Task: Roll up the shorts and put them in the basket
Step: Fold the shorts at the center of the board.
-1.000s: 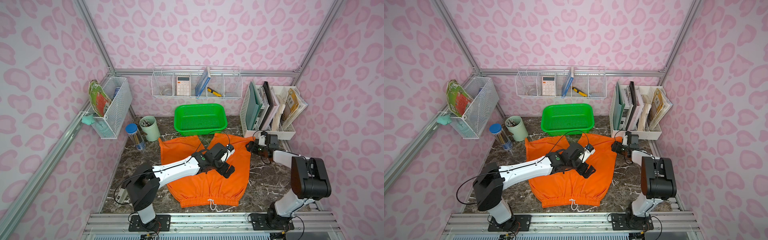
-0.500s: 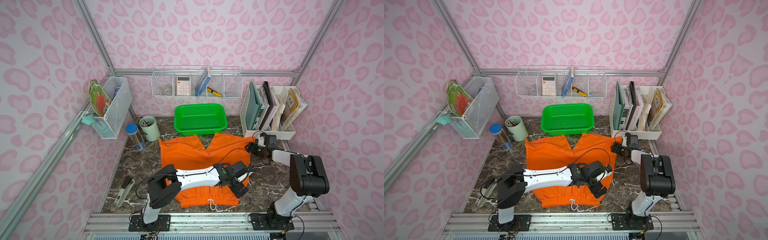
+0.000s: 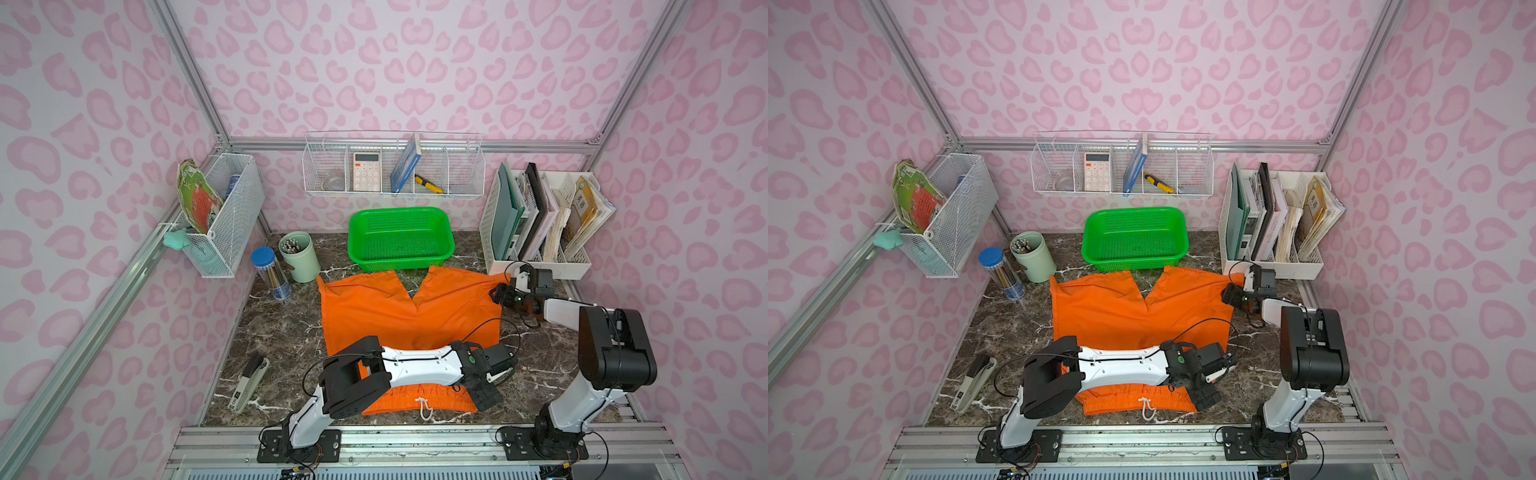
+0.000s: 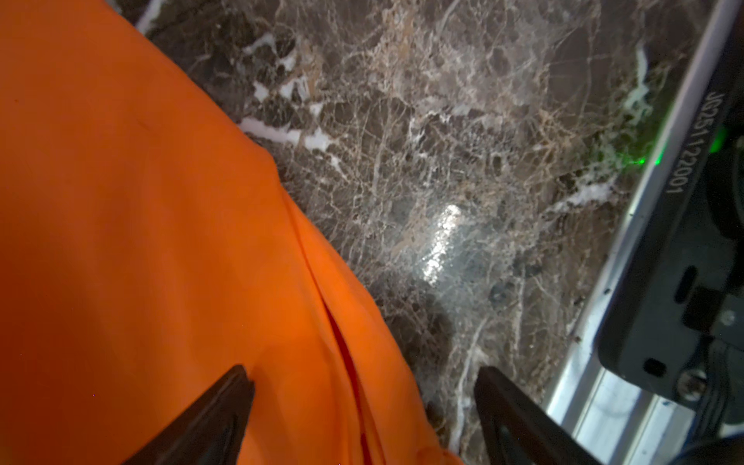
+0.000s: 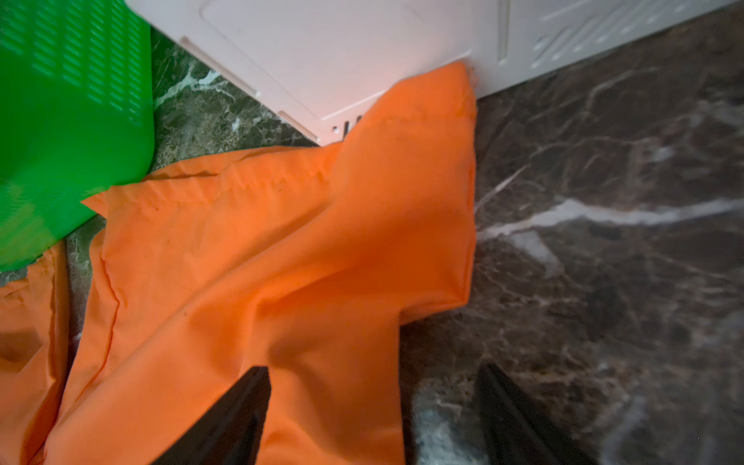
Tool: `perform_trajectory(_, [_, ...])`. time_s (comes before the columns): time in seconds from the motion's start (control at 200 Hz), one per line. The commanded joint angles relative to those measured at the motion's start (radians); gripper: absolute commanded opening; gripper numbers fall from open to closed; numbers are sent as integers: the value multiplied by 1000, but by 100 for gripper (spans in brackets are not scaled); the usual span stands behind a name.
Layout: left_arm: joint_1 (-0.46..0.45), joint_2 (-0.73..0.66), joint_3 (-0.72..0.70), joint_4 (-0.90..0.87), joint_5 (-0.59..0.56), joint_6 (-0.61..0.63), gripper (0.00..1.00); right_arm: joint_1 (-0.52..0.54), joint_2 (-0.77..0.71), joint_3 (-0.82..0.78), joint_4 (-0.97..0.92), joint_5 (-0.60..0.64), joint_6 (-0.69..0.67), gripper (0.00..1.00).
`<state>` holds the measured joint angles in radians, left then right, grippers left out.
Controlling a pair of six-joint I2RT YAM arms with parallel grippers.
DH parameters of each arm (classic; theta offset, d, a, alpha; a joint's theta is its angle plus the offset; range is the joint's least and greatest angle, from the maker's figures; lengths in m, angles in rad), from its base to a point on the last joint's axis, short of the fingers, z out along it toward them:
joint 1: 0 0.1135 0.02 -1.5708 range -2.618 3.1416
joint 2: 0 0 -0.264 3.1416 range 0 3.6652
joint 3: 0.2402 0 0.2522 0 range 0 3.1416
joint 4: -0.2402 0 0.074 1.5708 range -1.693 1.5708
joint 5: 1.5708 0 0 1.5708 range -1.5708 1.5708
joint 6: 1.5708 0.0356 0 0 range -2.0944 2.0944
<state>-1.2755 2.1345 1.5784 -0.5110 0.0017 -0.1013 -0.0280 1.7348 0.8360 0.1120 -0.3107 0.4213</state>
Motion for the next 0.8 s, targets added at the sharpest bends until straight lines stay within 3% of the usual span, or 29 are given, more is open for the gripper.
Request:
perform_trajectory(0.0, [1, 20, 25, -50, -17, 3, 75, 0, 25, 8, -18, -20, 2, 81])
perform_trajectory(0.185, [2, 37, 50, -75, -15, -7, 39, 0, 64, 20, -12, -43, 3, 71])
perform_trajectory(0.265, [10, 49, 68, -93, 3, -11, 14, -1, 80, 25, -9, -49, 5, 63])
perform_trajectory(0.295, [13, 52, 70, -96, 8, -12, 0, -1, 85, 25, -5, -54, 5, 59])
perform_trajectory(0.395, [22, 52, 71, -101, 22, -18, 0, -2, 93, 20, 12, -60, 17, 43])
perform_trajectory(0.55, [35, 41, 63, -99, 27, -28, 0, -22, 61, -6, 36, -61, 35, 0])
perform_trajectory(0.795, [57, -53, 3, 21, 23, 26, 0, -47, -145, -85, 57, -15, 20, 0])
